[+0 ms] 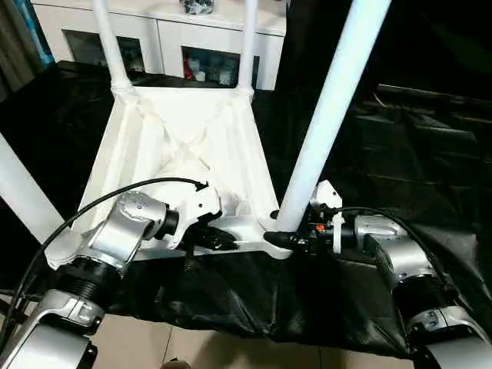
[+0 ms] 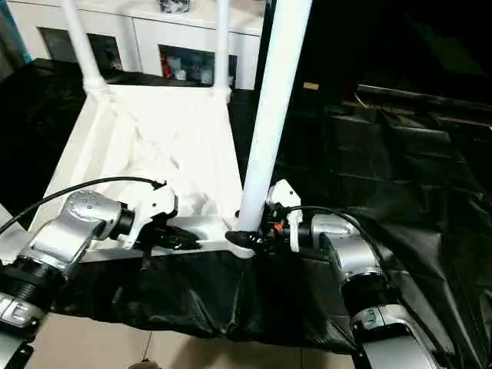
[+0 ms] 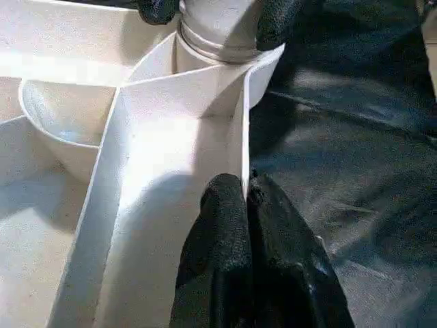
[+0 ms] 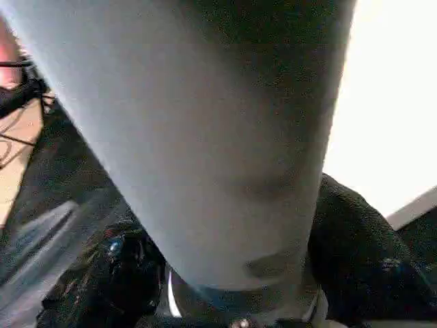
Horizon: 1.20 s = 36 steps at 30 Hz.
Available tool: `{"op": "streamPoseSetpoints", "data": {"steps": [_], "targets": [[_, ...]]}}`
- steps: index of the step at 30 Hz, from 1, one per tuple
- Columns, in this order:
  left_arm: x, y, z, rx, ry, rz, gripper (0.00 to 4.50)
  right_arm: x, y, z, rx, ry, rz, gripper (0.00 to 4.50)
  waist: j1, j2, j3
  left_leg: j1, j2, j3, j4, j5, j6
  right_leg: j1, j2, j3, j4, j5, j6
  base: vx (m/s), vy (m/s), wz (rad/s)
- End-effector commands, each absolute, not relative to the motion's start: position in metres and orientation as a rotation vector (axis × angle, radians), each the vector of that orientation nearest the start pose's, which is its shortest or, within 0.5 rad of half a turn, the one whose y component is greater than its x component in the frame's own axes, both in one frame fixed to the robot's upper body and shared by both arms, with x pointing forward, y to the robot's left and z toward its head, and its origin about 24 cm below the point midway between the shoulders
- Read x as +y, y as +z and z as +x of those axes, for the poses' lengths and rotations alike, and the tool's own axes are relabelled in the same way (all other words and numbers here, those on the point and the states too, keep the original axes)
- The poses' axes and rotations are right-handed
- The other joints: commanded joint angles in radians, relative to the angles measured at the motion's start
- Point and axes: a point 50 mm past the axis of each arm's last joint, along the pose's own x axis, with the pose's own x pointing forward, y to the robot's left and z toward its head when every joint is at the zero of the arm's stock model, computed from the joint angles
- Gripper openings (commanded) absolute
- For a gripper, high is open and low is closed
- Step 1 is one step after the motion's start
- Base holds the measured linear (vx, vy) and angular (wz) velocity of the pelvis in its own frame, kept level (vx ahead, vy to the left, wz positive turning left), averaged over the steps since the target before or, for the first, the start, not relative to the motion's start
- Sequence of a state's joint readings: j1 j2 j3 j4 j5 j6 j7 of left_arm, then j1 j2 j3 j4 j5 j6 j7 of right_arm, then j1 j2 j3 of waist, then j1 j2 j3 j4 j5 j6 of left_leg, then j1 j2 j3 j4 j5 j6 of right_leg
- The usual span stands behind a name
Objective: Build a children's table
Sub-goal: Rotate leg to tighten
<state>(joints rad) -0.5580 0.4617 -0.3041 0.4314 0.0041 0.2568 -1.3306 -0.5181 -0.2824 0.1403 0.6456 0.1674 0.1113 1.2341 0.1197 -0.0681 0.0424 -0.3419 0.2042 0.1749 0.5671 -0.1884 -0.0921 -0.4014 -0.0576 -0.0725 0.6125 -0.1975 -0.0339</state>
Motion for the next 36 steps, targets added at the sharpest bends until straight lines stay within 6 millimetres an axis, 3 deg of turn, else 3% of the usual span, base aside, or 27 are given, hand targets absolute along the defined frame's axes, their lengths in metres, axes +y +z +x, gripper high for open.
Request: {"op": "streamPoseSetpoints", "data": {"steps": [1, 10, 13, 15, 16, 17, 19, 20, 22, 23, 25, 27, 28, 31, 32, 35, 36], "targets": [[0.142, 0.06, 0.302, 0.562, -1.444, 0.411, 0.0, -0.124, 0.039, 0.302, 0.357, 1.377, -0.009, 2.68, 0.003, 0.007, -0.054, -0.001, 0.035, -0.002, -0.055, -0.106, 0.053, 0.059, -0.085, 0.053, -0.058, -0.082, -0.21, 0.0, 0.0, 0.0], [0.141, 0.059, 0.302, 0.569, -1.433, 0.403, 0.0, -0.118, 0.031, 0.295, 0.385, 1.386, 0.037, 2.36, 0.006, 0.01, -0.054, 0.0, 0.035, -0.004, -0.056, -0.121, 0.039, 0.058, -0.086, 0.054, -0.061, -0.106, -0.201, 0.0, 0.0, 0.0], [0.134, 0.056, 0.306, 0.556, -1.37, 0.387, 0.0, -0.113, 0.019, 0.291, 0.407, 1.308, 0.036, 2.36, 0.008, 0.009, -0.052, 0.001, 0.033, -0.003, -0.057, -0.128, 0.038, 0.057, -0.086, 0.054, -0.063, -0.112, -0.199, 0.0, 0.0, 0.0], [0.123, 0.053, 0.31, 0.54, -1.323, 0.363, 0.0, -0.108, 0.008, 0.302, 0.417, 1.088, 0.027, 2.35, 0.004, 0.008, -0.041, 0.005, 0.034, -0.007, -0.067, -0.194, 0.009, 0.049, -0.092, 0.055, -0.082, -0.266, -0.169, 0.0, 0.0, 0.0], [0.122, 0.053, 0.311, 0.539, -1.32, 0.361, 0.0, -0.107, 0.007, 0.302, 0.418, 1.075, 0.027, 2.34, 0.0, 0.011, -0.036, 0.008, 0.033, -0.008, -0.07, -0.231, -0.003, 0.045, -0.093, 0.054, -0.089, -0.338, -0.156, 0.0, 0.0, 0.0], [0.113, 0.051, 0.312, 0.532, -1.295, 0.342, 0.0, -0.104, 0.001, 0.309, 0.429, 0.936, 0.03, 2.32, -0.004, 0.01, -0.034, 0.018, 0.03, -0.013, -0.071, -0.295, -0.018, 0.042, -0.097, 0.05, -0.103, -0.479, -0.119, 0.0, 0.0, 0.0], [0.101, 0.048, 0.315, 0.521, -1.267, 0.335, 0.0, -0.1, -0.003, 0.316, 0.441, 0.799, 0.065, 2.29, -0.02, 0.011, -0.028, 0.018, 0.028, -0.024, -0.076, -0.349, -0.032, 0.042, -0.101, 0.043, -0.119, -0.616, -0.069, -0.028, 0.005, -0.05], [0.092, 0.046, 0.316, 0.513, -1.247, 0.324, 0.0, -0.096, -0.005, 0.32, 0.448, 0.724, 0.098, 2.28, -0.025, 0.011, -0.03, 0.025, 0.026, -0.028, -0.075, -0.376, -0.033, 0.04, -0.103, 0.038, -0.131, -0.672, -0.039, 0.0, 0.0, 0.0], [0.083, 0.045, 0.317, 0.506, -1.23, 0.301, 0.0, -0.091, -0.005, 0.323, 0.453, 0.651, 0.134, 2.28, -0.034, 0.013, -0.035, 0.023, 0.028, -0.033, -0.078, -0.379, -0.03, 0.044, -0.103, 0.036, -0.13, -0.635, -0.041, 0.0, 0.0, 0.0], [0.069, 0.043, 0.318, 0.502, -1.201, 0.298, 0.0, -0.079, -0.003, 0.328, 0.454, 0.579, 0.167, 2.27, -0.036, 0.023, -0.039, 0.018, 0.03, -0.032, -0.082, -0.365, -0.022, 0.047, -0.1, 0.037, -0.124, -0.559, -0.061, 0.0, 0.0, 0.0], [0.061, 0.042, 0.319, 0.5, -1.187, 0.306, 0.0, -0.068, 0.001, 0.331, 0.449, 0.561, 0.169, 2.27, -0.039, 0.021, -0.037, 0.019, 0.03, -0.031, -0.083, -0.372, -0.025, 0.044, -0.097, 0.035, -0.123, -0.531, -0.071, 0.0, 0.0, 0.0], [0.056, 0.042, 0.319, 0.501, -1.185, 0.324, 0.0, -0.055, 0.007, 0.332, 0.421, 0.58, 0.152, 2.27, -0.034, 0.02, -0.039, 0.029, 0.027, -0.026, -0.078, -0.381, -0.018, 0.038, -0.098, 0.04, -0.123, -0.51, -0.081, 0.0, 0.0, 0.0], [0.056, 0.041, 0.32, 0.503, -1.182, 0.346, 0.0, -0.051, 0.009, 0.333, 0.397, 0.597, 0.131, 2.27, -0.033, 0.019, -0.038, 0.024, 0.029, -0.025, -0.08, -0.374, -0.013, 0.039, -0.098, 0.042, -0.121, -0.491, -0.085, 0.0, 0.0, 0.0], [0.058, 0.04, 0.321, 0.508, -1.175, 0.375, 0.0, -0.045, 0.013, 0.334, 0.359, 0.627, 0.107, 2.27, -0.032, 0.017, -0.038, 0.024, 0.029, -0.023, -0.079, -0.365, -0.006, 0.038, -0.098, 0.043, -0.119, -0.481, -0.089, 0.0, 0.0, 0.0], [0.062, 0.04, 0.322, 0.511, -1.168, 0.383, 0.0, -0.045, 0.016, 0.334, 0.337, 0.645, 0.118, 2.61, -0.031, 0.017, -0.037, 0.023, 0.028, -0.022, -0.08, -0.36, -0.003, 0.039, -0.097, 0.043, -0.119, -0.484, -0.091, 0.0, 0.0, 0.0], [0.072, 0.041, 0.323, 0.519, -1.169, 0.401, 0.0, -0.051, 0.019, 0.334, 0.31, 0.707, 0.167, 2.79, -0.031, 0.018, -0.038, 0.022, 0.031, -0.023, -0.082, -0.358, 0.006, 0.041, -0.098, 0.044, -0.119, -0.475, -0.094, 0.0, 0.0, 0.0], [0.076, 0.041, 0.322, 0.519, -1.175, 0.41, 0.0, -0.054, 0.02, 0.334, 0.299, 0.733, 0.16, 2.92, -0.032, 0.013, -0.039, 0.017, 0.032, -0.023, -0.083, -0.347, 0.008, 0.044, -0.097, 0.045, -0.116, -0.459, -0.098, 0.0, 0.0, 0.0]]}}
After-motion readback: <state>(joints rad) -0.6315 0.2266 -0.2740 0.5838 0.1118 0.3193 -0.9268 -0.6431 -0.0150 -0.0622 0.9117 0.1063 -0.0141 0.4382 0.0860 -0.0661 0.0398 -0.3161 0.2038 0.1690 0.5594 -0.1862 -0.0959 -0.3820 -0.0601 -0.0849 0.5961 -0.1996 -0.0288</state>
